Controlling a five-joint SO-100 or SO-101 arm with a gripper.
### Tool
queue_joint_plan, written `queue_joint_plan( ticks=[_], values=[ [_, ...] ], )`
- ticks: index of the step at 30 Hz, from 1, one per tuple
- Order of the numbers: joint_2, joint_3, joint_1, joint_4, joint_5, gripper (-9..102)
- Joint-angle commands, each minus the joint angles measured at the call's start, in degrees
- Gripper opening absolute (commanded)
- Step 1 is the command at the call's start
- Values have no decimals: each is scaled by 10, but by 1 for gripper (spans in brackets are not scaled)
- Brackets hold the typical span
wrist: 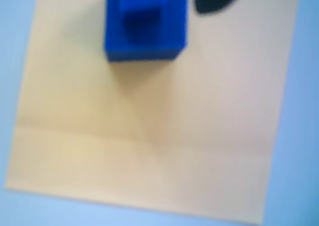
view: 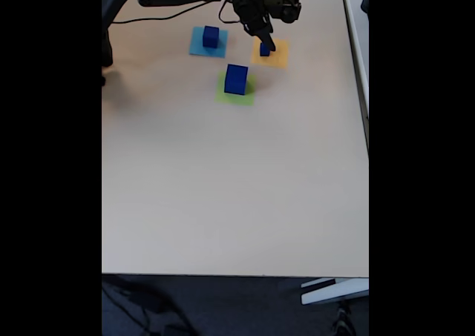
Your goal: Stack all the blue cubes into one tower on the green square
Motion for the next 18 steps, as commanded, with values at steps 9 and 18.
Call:
queue_joint_plan(
  ticks=[9, 18],
  values=[
    [104, -12, -3, 61, 1, 34],
    [130, 11, -19, 91, 40, 41]
  ],
)
